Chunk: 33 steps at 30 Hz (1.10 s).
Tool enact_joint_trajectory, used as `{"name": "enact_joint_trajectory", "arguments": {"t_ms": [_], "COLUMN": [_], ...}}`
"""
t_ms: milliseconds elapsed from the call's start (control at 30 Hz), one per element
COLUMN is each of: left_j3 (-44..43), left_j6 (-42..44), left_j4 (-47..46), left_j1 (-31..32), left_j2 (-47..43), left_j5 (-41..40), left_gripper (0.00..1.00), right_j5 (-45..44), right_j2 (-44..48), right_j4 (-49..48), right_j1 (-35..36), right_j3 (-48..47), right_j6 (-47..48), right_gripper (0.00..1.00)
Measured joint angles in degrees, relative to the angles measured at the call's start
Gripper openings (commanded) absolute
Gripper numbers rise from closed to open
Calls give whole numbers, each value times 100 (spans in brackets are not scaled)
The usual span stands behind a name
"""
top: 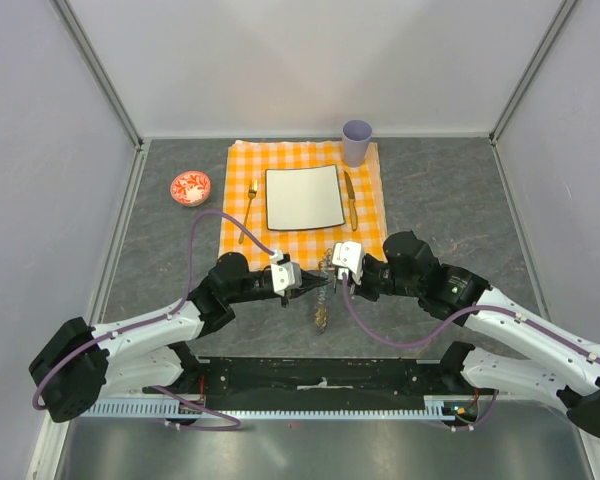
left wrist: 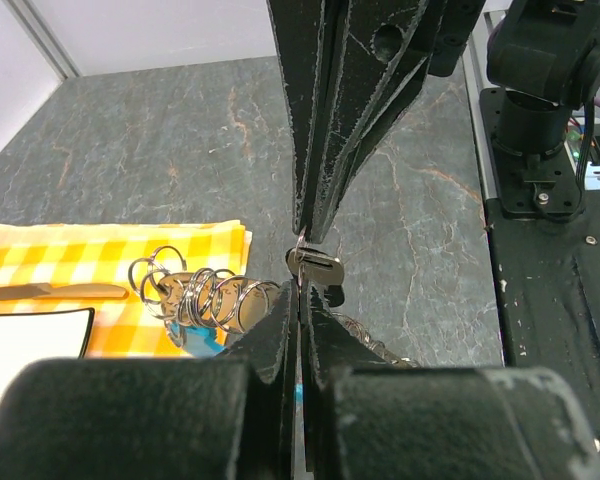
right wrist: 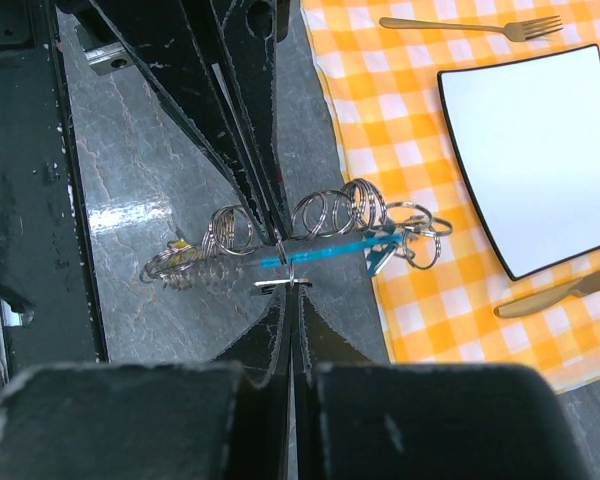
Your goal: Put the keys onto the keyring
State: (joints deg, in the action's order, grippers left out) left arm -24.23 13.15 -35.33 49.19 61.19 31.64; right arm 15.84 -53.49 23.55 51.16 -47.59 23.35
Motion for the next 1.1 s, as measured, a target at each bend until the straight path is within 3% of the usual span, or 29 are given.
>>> {"name": "enact_joint_trajectory", "arguments": {"t_ms": [1100], "left_j3": [0], "left_j6": [0], "left_j4": [2], "left_j1": [0], "left_j2": [0], "left_j5": [59], "left_gripper": [2], "right_j5": [107], "right_j2": [68], "right_j4": [7], "right_j1": [0], "right_j3": [2], "right_j6": [46], "right_gripper": [0]}}
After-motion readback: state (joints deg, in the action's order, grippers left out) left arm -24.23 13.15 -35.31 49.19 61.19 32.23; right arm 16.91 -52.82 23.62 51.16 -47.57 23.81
